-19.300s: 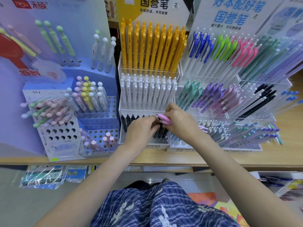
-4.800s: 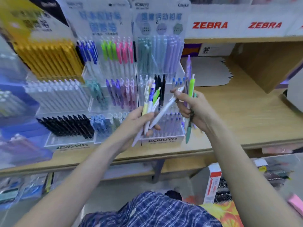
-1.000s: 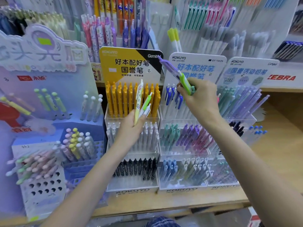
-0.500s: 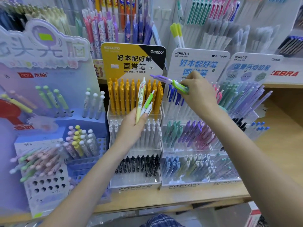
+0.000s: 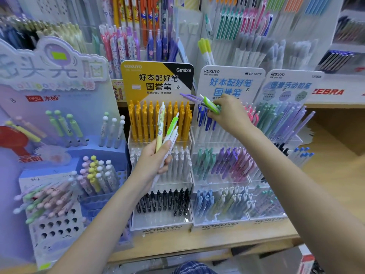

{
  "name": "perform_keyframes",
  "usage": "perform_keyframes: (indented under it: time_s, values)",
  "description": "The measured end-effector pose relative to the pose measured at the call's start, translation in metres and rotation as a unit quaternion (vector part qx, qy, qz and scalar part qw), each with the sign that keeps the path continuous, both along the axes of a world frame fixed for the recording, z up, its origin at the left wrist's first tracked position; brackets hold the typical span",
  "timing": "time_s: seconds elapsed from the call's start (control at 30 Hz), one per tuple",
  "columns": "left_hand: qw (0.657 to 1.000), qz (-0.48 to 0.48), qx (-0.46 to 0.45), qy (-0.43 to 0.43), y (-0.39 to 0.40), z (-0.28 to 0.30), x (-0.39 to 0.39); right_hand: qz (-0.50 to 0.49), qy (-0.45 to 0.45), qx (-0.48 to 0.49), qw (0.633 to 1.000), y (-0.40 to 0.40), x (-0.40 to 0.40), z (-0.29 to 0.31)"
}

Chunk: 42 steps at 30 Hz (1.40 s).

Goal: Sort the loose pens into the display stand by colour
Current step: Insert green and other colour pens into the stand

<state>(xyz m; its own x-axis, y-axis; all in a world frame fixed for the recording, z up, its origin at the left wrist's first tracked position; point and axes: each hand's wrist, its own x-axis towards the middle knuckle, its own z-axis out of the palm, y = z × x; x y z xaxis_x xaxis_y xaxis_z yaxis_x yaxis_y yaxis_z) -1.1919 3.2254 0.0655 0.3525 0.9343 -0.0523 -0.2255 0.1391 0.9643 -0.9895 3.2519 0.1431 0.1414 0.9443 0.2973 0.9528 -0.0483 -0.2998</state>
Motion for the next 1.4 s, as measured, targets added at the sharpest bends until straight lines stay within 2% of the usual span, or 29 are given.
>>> perform_keyframes:
  time_s: [0.1,0.17,0.23,0.27,0.33,0.4,0.5,0.6,0.67,0.73,0.8,0.87,0.97,1.03,1.23,1.4]
  values:
    - [0.999,-0.013,0.021,0.027,-0.001,0.003,-0.003,-0.021,0.076,0.056,0.995,-0.014,0.0,0.0]
    - [0.997,-0.034,0.046,0.05,-0.002,0.004,-0.005,-0.011,0.242,0.106,0.964,-0.031,-0.006,0.0]
    - [0.991,-0.071,0.077,0.078,-0.005,0.004,-0.002,0.021,0.406,0.05,0.912,-0.047,-0.014,0.0]
    - [0.988,-0.085,0.092,0.093,-0.007,0.005,0.001,0.039,0.451,0.004,0.892,-0.053,-0.016,-0.002]
    - [0.979,-0.101,0.123,0.126,-0.01,0.005,0.009,0.054,0.503,-0.053,0.861,-0.059,-0.015,-0.005]
    - [0.966,-0.112,0.165,0.165,-0.012,0.004,0.014,0.038,0.537,-0.059,0.84,-0.062,-0.007,-0.011]
    - [0.936,-0.123,0.231,0.236,-0.011,0.0,0.019,-0.012,0.56,-0.022,0.828,-0.066,0.014,-0.016]
    - [0.935,-0.088,0.232,0.253,-0.01,-0.006,0.021,-0.068,0.589,0.03,0.804,-0.07,0.039,-0.016]
    - [0.937,-0.033,0.228,0.264,-0.008,-0.008,0.022,-0.097,0.582,0.09,0.803,-0.071,0.055,-0.012]
    - [0.929,0.008,0.234,0.286,-0.004,-0.009,0.023,-0.115,0.537,0.164,0.82,-0.069,0.067,-0.005]
    - [0.92,0.026,0.24,0.308,0.0,-0.008,0.026,-0.108,0.423,0.21,0.875,-0.063,0.072,0.004]
    - [0.913,0.038,0.246,0.323,0.004,-0.007,0.03,-0.072,0.282,0.215,0.932,-0.053,0.07,0.009]
    - [0.916,0.05,0.245,0.315,0.005,-0.006,0.035,0.007,0.141,0.195,0.971,-0.04,0.065,0.006]
    - [0.916,0.052,0.247,0.312,0.004,-0.006,0.035,0.052,0.087,0.181,0.978,-0.035,0.065,0.003]
    - [0.92,0.056,0.243,0.301,0.004,-0.01,0.037,0.092,0.043,0.167,0.981,-0.021,0.059,0.011]
    - [0.929,0.066,0.236,0.277,0.003,-0.009,0.037,0.127,0.016,0.197,0.972,-0.028,0.047,-0.002]
